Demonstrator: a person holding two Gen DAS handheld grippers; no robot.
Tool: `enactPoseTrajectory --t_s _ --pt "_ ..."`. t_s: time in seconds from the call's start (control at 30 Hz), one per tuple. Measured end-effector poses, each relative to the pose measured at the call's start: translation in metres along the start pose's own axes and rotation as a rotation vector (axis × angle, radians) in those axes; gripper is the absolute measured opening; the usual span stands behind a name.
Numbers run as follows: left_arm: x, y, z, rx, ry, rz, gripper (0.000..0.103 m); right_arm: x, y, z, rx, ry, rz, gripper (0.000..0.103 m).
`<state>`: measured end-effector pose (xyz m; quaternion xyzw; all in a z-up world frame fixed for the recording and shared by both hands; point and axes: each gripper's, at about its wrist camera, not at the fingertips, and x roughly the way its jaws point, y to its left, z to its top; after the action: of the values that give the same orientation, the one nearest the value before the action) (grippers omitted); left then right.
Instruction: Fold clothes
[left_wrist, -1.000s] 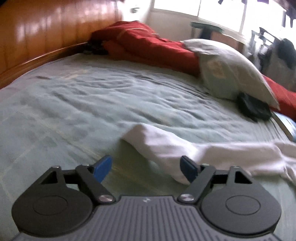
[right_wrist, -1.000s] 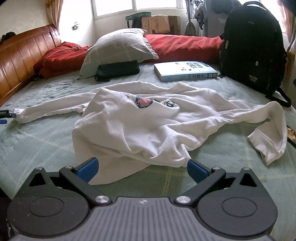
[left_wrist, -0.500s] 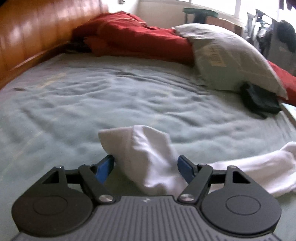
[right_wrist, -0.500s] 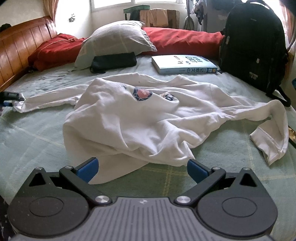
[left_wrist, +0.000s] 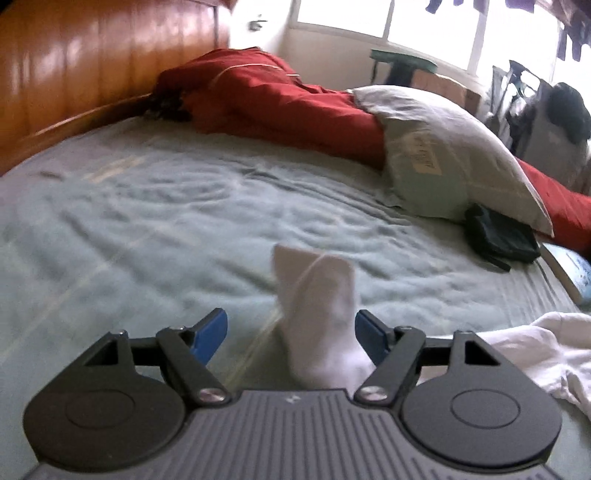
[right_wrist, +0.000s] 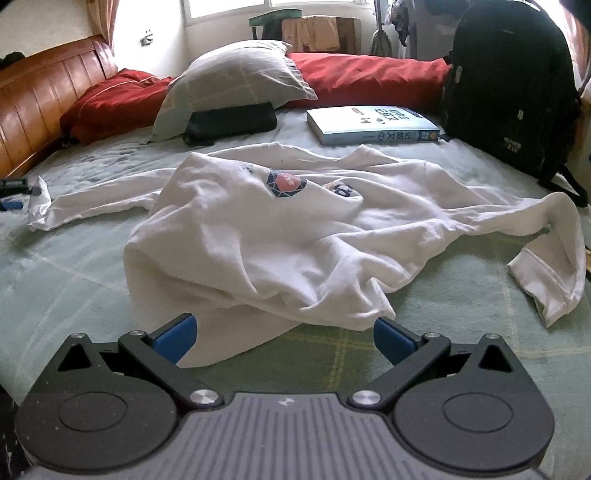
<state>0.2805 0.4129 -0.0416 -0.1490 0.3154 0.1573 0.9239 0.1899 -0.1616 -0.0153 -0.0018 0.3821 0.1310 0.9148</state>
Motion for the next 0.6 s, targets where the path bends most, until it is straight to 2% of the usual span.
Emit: enactPoseTrajectory --t_s 0.13,0.27,0.3,0.47,0.6 --pt "-0.016 0.020 -0.014 -0.045 -0.021 -0.002 0.075 -0.002 -0.001 0.000 0.001 -0.008 0.003 0.103" --pt "-0.004 0.022 -0.017 -0.024 0.034 0.083 0.075 -0.001 -0.001 0.001 0.012 -0.005 0.008 0.103" --pt "0.002 0.019 -0.015 -0.019 0.047 0.083 0.075 0.000 -0.001 0.001 0.015 -0.003 0.009 0.103" --pt "0.028 -0.010 -0.005 0.017 0.067 0.048 0.075 -0.002 0.004 0.000 -0.012 -0.007 -0.007 0.103" --pt "0.032 -0.046 0.000 0.100 0.058 -0.027 0.075 -0.004 0.002 0.001 -0.004 -0.014 -0.010 0.103"
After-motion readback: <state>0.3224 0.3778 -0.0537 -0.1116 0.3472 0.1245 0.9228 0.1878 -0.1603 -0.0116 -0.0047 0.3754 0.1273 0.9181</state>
